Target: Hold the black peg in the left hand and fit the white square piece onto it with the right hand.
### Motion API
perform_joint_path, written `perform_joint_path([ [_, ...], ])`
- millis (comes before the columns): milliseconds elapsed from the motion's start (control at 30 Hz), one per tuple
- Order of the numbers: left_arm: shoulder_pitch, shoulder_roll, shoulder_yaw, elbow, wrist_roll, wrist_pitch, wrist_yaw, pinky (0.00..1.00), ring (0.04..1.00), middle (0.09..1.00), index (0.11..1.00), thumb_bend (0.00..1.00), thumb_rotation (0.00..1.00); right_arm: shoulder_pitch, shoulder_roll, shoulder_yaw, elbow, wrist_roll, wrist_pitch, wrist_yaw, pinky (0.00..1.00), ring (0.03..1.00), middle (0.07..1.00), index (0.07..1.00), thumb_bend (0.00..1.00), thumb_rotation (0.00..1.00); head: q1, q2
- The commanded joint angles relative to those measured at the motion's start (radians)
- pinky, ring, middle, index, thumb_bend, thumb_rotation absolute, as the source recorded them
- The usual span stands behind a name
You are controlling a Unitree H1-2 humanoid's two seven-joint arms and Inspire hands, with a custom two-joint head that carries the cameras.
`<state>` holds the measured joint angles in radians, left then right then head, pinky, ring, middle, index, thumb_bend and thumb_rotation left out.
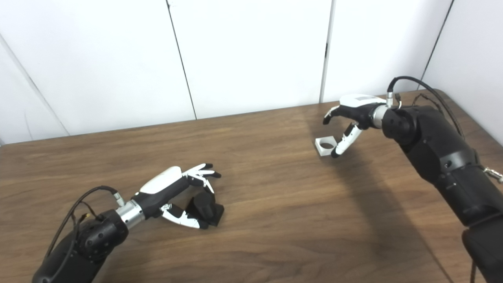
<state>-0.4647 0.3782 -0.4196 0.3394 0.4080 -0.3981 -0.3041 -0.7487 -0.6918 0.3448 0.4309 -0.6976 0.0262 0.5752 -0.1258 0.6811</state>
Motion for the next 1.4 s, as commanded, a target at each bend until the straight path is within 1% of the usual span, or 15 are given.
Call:
perform_joint_path([
  [0,0.017,0.045,-0.012,0.017,0.068,0.034,-0.026,0.9,0.986,0.891,0.492,0.52,0.08,-0.067,-0.005,-0.01,0.002,-0.002,-0.004,-0.039,0.86,0.954,0.938,0.83,0.89,0.35,0.001,0.003],
  [300,0.028,0.05,-0.01,-0.003,0.065,0.054,-0.037,0.9,0.989,0.896,0.492,0.52,0.08,-0.059,0.012,0.001,0.036,-0.014,-0.009,-0.066,0.86,0.952,0.937,0.831,0.88,0.35,0.01,0.012],
  [467,0.033,0.054,-0.011,-0.026,0.064,0.076,-0.048,0.91,0.993,0.896,0.492,0.52,0.08,-0.054,0.02,0.01,0.059,-0.018,-0.022,-0.091,0.84,0.944,0.932,0.832,0.89,0.39,0.017,0.019],
  [633,0.031,0.051,-0.011,-0.019,0.06,0.068,-0.043,0.9,0.992,0.892,0.492,0.52,0.08,-0.05,0.03,0.017,0.085,-0.014,-0.031,-0.115,0.86,0.944,0.931,0.83,0.89,0.39,0.019,0.021],
  [900,0.035,0.049,-0.009,-0.022,0.057,0.07,-0.043,0.9,0.992,0.894,0.492,0.52,0.08,-0.039,0.04,0.019,0.112,-0.01,-0.048,-0.16,0.84,0.931,0.917,0.806,0.88,0.37,0.022,0.024],
  [1033,0.038,0.052,-0.008,-0.029,0.056,0.07,-0.045,0.9,0.992,0.893,0.492,0.52,0.08,-0.028,0.043,0.018,0.116,-0.008,-0.051,-0.179,0.85,0.93,0.911,0.793,0.87,0.36,0.024,0.03],
  [1100,0.038,0.052,-0.007,-0.031,0.057,0.072,-0.046,0.89,0.991,0.892,0.492,0.52,0.08,-0.021,0.044,0.014,0.12,-0.004,-0.063,-0.204,0.86,0.922,0.902,0.778,0.86,0.35,0.024,0.032],
  [1133,0.038,0.053,-0.007,-0.032,0.058,0.072,-0.046,0.89,0.991,0.892,0.492,0.52,0.08,-0.018,0.044,0.012,0.124,-0.002,-0.074,-0.221,0.85,0.91,0.89,0.747,0.85,0.32,0.023,0.031],
  [1200,0.038,0.054,-0.007,-0.034,0.056,0.074,-0.049,0.89,0.99,0.892,0.492,0.52,0.08,-0.014,0.044,0.012,0.133,-0.001,-0.09,-0.248,0.83,0.895,0.877,0.712,0.83,0.3,0.022,0.032],
  [1267,0.037,0.056,-0.009,-0.036,0.057,0.077,-0.053,0.91,0.994,0.896,0.492,0.52,0.08,-0.011,0.042,0.014,0.14,-0.003,-0.106,-0.276,0.8,0.871,0.856,0.658,0.8,0.25,0.022,0.032],
  [1333,0.037,0.056,-0.008,-0.037,0.057,0.081,-0.053,0.9,0.993,0.895,0.492,0.52,0.08,-0.009,0.039,0.014,0.141,-0.003,-0.115,-0.291,0.78,0.862,0.848,0.629,0.78,0.23,0.023,0.032],
  [1367,0.037,0.056,-0.008,-0.036,0.056,0.083,-0.054,0.9,0.994,0.895,0.492,0.52,0.08,-0.007,0.037,0.013,0.14,-0.002,-0.119,-0.298,0.79,0.859,0.843,0.563,0.65,0.19,0.023,0.032],
])
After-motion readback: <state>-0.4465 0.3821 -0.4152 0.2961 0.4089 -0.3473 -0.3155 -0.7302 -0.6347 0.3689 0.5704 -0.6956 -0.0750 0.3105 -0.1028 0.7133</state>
